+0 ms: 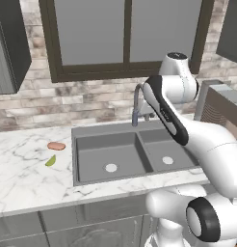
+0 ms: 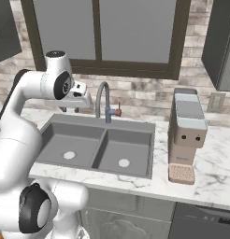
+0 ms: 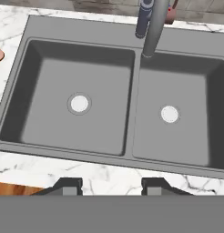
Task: Turn on the sink faucet. Then move the lemon wedge from the counter to the sink. Turn off the sink. Move the vegetable from the sink to the pot next to the stove. Finally move the pot to the rear left burner.
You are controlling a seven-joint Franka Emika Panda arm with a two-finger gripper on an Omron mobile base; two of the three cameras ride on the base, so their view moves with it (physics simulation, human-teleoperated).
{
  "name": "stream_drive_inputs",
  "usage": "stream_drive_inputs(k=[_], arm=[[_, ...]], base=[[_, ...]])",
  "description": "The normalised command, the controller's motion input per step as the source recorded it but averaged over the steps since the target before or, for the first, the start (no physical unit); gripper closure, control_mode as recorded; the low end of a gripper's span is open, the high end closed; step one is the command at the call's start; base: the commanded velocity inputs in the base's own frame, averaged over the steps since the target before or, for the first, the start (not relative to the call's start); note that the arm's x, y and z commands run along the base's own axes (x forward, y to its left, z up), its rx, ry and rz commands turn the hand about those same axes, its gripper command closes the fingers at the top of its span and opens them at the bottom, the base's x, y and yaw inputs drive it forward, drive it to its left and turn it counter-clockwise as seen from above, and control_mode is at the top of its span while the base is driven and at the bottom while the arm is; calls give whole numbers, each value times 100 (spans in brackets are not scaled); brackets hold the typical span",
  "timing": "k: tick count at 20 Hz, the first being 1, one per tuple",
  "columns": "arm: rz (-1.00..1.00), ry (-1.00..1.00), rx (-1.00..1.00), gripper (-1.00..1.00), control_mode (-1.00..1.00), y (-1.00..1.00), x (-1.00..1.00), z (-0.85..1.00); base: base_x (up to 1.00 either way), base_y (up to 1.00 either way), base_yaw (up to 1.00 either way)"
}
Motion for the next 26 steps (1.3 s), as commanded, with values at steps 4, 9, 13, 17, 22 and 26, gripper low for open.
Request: stream_drive_inputs(k=[4,9,13,17,22,26], arm=[[1,-1,0,-100,-100,-3,0,-3],[4,-8,0,-100,-100,-36,-9,-5],[4,-8,2,-100,-100,-58,-18,-11],[4,-4,0,-100,-100,-45,-5,-24],[7,-10,0,-100,-100,-42,0,-40],[9,-18,0,-100,-100,-36,8,-38]], base=[[0,0,0],[0,0,0],[0,0,0],[0,0,0],[0,0,0],[0,0,0]])
